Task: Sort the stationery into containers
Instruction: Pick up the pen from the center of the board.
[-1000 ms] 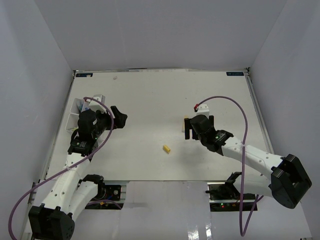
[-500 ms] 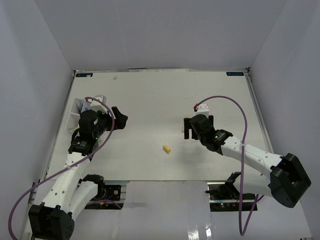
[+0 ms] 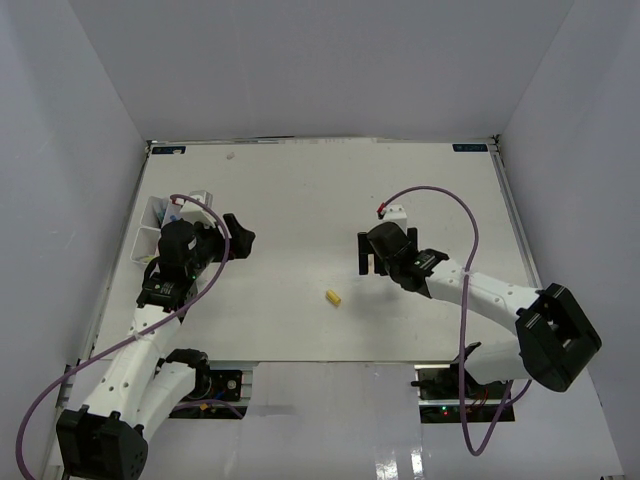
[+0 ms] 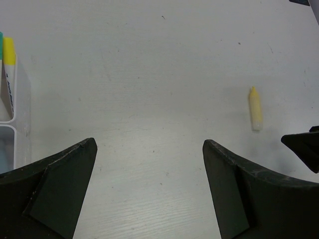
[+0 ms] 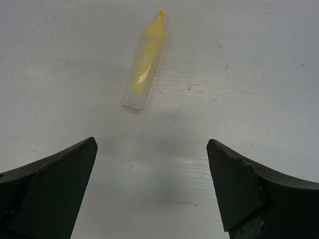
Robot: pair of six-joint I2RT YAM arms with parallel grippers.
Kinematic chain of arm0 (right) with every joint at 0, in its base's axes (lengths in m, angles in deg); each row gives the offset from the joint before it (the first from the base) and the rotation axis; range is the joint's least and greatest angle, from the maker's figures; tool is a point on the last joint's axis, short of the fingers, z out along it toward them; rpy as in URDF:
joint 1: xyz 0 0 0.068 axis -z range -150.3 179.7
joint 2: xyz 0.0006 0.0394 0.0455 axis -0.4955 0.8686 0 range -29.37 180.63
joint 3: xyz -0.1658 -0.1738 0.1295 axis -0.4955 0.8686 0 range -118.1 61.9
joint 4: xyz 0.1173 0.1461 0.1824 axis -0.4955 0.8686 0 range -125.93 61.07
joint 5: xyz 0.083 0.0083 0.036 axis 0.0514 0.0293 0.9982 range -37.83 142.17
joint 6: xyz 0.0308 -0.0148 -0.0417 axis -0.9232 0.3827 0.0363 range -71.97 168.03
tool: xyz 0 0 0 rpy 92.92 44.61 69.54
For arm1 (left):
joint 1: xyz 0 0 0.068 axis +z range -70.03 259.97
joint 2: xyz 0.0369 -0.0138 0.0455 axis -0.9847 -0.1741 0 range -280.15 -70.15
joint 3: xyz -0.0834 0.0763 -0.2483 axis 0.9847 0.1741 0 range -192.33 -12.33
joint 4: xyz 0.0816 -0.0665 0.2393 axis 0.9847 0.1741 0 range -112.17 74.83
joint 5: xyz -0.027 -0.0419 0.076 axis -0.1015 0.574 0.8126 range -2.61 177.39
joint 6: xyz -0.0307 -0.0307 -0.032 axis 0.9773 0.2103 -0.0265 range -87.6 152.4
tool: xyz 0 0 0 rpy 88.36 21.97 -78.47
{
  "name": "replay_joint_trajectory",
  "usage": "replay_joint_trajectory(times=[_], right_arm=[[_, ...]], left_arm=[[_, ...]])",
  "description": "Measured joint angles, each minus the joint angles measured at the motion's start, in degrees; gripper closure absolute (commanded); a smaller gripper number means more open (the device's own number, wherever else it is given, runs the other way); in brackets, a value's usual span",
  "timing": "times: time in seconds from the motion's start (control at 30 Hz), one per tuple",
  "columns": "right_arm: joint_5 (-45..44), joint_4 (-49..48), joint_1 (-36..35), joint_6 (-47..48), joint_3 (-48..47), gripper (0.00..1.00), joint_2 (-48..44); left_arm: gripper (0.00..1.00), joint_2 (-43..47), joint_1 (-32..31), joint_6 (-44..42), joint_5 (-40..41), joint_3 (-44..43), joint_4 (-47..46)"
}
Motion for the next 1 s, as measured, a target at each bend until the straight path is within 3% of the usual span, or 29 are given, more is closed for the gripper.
replay_joint_trajectory(times=[1.0], right_arm=[[1.1,0.2,0.0,-0.6,-6.2,0.00,10.4]], left_arm=[[0.02,-1.1,-0.2,-0.2,-0.3,0.0,0.3]])
